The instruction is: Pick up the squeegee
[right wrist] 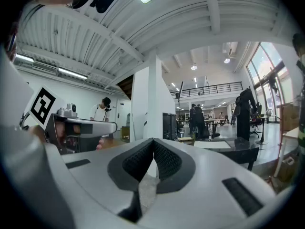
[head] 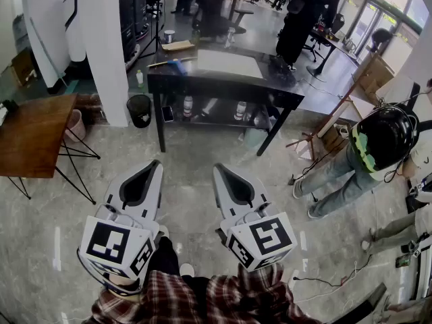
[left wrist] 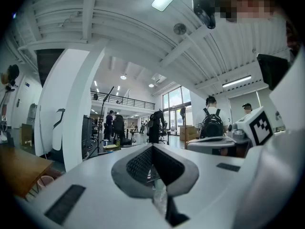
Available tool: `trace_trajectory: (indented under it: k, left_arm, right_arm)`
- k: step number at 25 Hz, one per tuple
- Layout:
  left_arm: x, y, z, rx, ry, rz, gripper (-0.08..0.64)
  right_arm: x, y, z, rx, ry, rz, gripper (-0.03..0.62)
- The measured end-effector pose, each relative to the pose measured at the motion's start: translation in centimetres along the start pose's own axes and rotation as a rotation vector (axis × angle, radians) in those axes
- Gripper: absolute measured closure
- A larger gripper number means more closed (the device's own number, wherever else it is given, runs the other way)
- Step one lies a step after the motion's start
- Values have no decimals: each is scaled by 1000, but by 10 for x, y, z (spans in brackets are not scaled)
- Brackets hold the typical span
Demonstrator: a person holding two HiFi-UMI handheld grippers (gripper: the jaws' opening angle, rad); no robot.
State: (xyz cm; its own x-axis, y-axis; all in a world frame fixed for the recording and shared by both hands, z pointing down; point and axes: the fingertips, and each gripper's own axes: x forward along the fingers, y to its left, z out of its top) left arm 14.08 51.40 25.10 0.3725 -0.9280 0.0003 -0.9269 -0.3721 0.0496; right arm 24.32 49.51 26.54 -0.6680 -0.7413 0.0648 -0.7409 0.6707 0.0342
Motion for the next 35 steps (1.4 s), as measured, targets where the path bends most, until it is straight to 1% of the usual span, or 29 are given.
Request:
trace_trajectory:
  k: [6,10,15,20,27,31,35]
  left_arm:
    - [46,46,-3,-8,5,-29,551]
    - [83,98,2,-7,-2,-44,551]
    - [124,166,16,-4,-27,-71,551]
    - [153,218,20,-6,-41,-98,551]
    - [192,277,6,-32,-17,-91,551]
    - [224,305,-3,-42,-7,-77,551]
    - [268,331,-8,-42,-1,-64,551]
  right_arm:
    - [60,-16,0,-6,12,-17,580]
    - [121,-25,8,-7,1,-23,580]
    - [199,-36,22,-7,-21,-50,580]
    - [254,-45,27,0,-34,-83,578]
    - [318,-62,15,15,2,-101,578]
    - [356,-84,7,22,13,-102,578]
    - [401,-112,3,21,16,-86,578]
